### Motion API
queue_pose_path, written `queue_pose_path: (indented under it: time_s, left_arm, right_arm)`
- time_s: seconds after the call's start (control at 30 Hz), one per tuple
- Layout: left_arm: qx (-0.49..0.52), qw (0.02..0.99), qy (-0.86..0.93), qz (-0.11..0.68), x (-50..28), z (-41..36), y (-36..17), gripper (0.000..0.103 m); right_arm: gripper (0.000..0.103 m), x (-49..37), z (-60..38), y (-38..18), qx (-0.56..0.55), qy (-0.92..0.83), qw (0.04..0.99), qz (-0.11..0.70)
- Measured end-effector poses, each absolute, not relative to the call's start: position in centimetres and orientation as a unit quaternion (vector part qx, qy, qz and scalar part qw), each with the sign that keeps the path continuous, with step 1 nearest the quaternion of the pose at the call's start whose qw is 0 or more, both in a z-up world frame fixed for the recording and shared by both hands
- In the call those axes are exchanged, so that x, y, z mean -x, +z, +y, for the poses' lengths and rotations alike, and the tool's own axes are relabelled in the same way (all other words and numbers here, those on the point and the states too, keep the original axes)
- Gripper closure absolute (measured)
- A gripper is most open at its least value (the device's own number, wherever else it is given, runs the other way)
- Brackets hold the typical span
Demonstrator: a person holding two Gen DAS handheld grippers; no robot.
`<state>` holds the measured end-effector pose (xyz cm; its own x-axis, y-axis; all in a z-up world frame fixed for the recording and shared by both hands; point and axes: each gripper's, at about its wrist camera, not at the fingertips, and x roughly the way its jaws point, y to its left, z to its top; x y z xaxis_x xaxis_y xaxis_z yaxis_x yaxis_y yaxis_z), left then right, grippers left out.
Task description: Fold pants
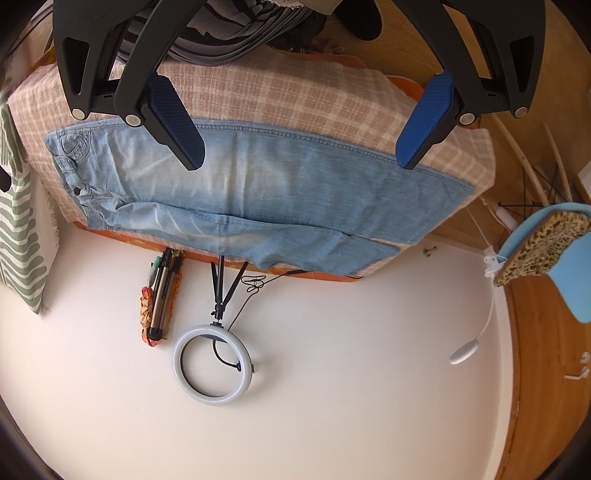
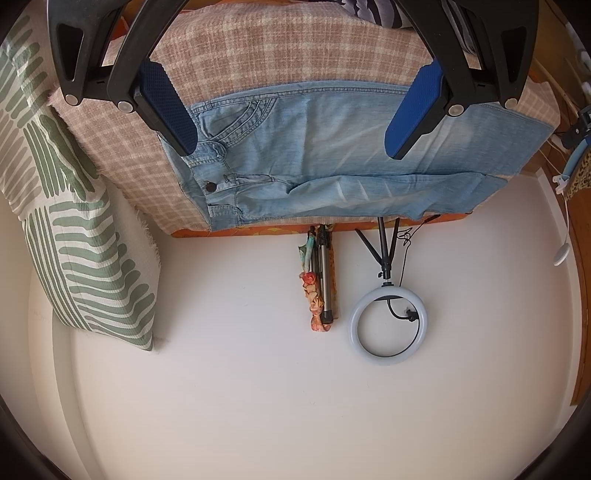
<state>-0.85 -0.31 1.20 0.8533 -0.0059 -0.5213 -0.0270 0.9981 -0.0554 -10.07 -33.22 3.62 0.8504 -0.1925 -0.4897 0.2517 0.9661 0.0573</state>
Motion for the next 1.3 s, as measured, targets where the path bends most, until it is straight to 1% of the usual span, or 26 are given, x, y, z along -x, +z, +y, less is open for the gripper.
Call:
queue_pose_path:
  time_s: [0.83, 1.07, 1.3]
  left_arm:
    - [0.026, 0.962, 0.015, 0.270, 0.2, 0.2, 0.9, 0.000]
    - [0.007, 0.965, 0.048, 0.259, -1.3, 1.9, 1.3, 0.000]
    - [-0.029, 0.963, 0.079, 0.256, -5.1, 4.7, 1.6, 0.000]
  right_arm:
    - [0.000, 9.0, -33.0, 2.7, -0.059, -0.109, 0.959, 0.256]
    - [0.000, 6.8, -33.5, 2.5, -0.049, -0.086, 0.958, 0.268]
    - [0.000, 1.7, -34.8, 2.7, -0.027, -0.058, 0.957, 0.284]
